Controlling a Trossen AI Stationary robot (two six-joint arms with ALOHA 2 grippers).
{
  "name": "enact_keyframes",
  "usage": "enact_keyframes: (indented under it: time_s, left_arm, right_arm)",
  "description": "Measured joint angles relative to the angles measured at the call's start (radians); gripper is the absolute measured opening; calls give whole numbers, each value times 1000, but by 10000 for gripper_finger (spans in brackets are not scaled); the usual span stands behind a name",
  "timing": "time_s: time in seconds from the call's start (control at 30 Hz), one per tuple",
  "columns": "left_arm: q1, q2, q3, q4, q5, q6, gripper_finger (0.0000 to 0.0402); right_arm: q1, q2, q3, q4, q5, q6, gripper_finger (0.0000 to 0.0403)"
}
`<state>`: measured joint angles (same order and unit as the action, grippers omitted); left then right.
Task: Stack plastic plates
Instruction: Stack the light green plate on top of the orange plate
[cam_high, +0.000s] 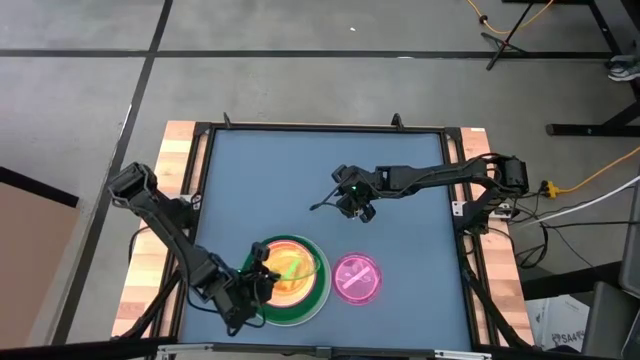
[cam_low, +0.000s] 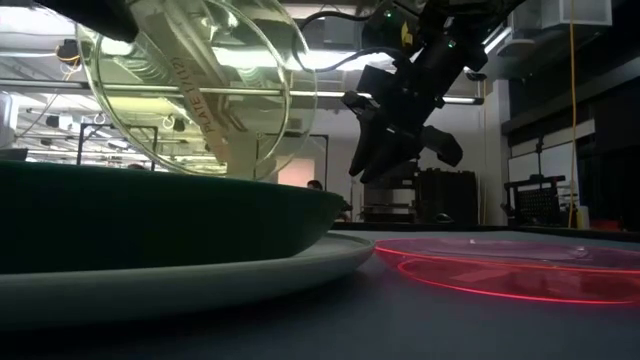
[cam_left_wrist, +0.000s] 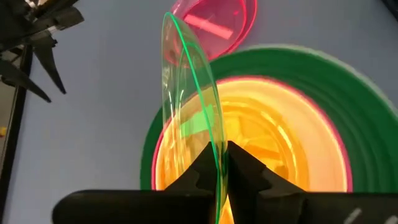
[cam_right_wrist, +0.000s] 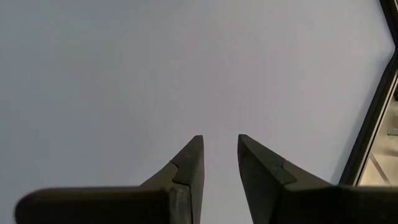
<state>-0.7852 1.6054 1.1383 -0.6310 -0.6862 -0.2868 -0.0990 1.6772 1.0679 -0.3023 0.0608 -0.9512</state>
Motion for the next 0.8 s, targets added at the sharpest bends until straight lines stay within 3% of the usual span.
enact_keyframes:
  time_s: [0.8]
  left_arm:
    - [6, 71, 1, -73, 99, -33, 12]
  right_arm:
    - [0, 0, 1, -6, 0, 0, 89]
